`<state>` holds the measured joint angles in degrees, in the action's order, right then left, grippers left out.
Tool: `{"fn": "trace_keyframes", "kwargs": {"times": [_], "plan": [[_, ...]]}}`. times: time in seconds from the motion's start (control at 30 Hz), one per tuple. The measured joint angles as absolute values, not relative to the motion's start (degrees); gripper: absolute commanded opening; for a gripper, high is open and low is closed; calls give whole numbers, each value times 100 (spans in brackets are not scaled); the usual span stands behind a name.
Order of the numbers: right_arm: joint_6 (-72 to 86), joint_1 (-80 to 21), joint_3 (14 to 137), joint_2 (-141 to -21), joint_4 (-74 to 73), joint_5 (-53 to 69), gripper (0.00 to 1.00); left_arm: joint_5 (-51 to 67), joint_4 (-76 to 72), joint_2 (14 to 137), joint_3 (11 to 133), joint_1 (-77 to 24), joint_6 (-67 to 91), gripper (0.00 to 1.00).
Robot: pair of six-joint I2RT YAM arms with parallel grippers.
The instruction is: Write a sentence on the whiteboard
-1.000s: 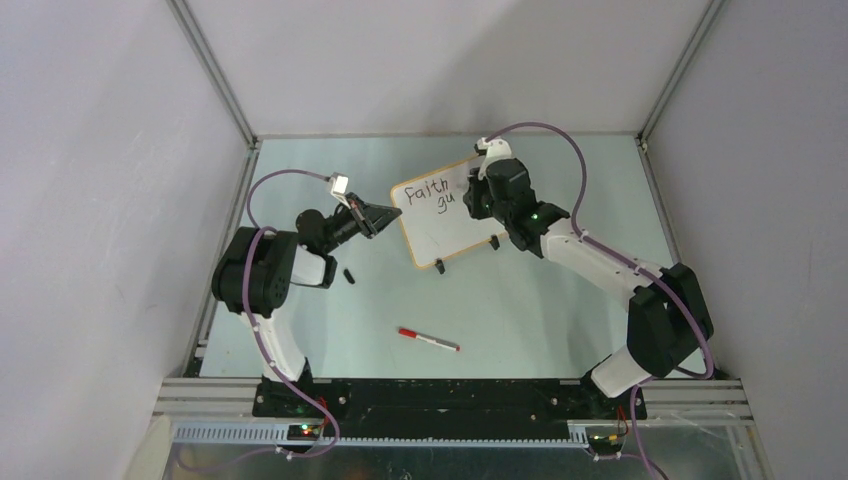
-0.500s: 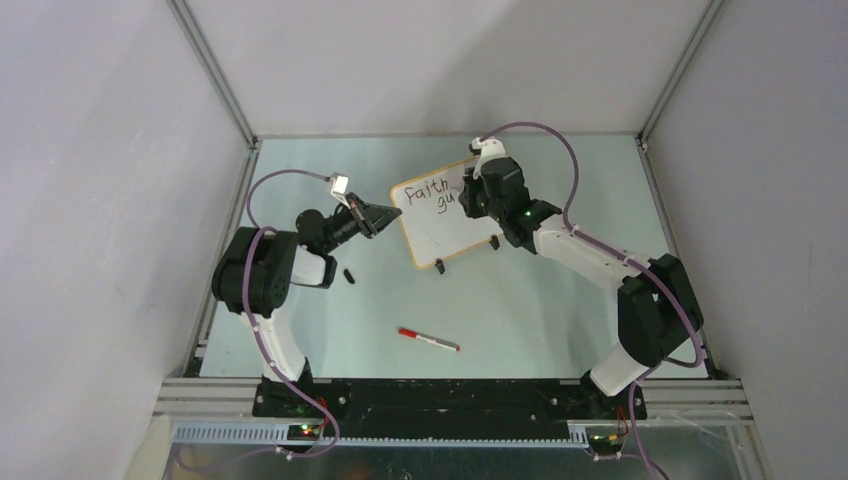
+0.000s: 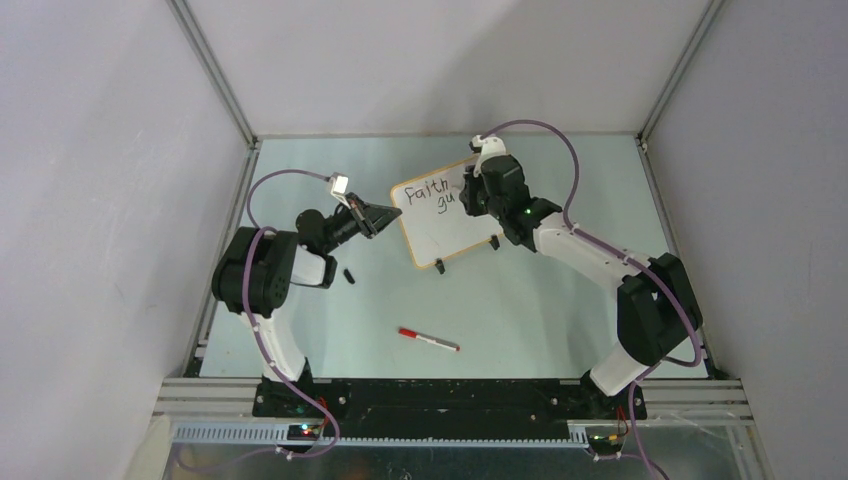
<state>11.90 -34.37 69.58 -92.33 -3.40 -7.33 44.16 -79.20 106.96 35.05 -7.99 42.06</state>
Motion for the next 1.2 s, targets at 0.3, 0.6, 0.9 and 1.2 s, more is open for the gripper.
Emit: {"fn": "trace_keyframes", "kwargs": {"times": [0.3,0.6,0.9,1.2], "plan": [[1190,-3404,7050,-9299,-445,-775,0,4416,-7920,10696,3505,-799,4206,0],[1192,-3400,7179,-9478,-602,-808,0,4414,-7920,10696,3505,-799,4206,0],[1197,-3387,7290,-9515,-687,-858,0,4414,-7920,10696,3505,-799,4206,0],[1197,-3385,7290,-9515,-705,-854,0,4414,-7920,10696,3505,-799,4206,0]]}}
